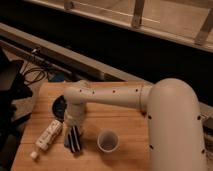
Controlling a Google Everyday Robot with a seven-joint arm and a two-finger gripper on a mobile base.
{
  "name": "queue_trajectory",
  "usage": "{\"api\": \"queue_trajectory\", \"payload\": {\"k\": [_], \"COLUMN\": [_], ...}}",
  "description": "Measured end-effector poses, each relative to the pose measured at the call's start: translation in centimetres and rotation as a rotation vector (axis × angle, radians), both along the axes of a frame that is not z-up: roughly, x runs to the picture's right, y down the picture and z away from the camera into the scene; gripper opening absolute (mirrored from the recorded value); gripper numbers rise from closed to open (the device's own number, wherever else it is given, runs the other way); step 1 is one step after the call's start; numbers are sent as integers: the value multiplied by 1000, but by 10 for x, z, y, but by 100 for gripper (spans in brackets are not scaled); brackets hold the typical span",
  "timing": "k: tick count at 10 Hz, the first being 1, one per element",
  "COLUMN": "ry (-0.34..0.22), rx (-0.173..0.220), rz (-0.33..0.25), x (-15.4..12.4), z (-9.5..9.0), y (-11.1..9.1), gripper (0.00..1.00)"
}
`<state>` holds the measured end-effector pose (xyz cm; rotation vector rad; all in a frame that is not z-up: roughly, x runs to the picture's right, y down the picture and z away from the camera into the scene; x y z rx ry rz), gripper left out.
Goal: Place the eraser on the white sponge
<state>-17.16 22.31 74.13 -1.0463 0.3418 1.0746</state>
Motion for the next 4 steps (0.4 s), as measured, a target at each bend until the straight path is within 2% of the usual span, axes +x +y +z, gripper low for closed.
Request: {"api": "queue_trajectory", "payload": {"k": [2,3,4], "ry": [25,51,65], "rx": [67,113,137], "rz": [-18,-32,-45], "x": [-2,-2,-3], "z": [-11,-19,-28], "y": [-17,-30,-40], "gripper": [80,80,80]}}
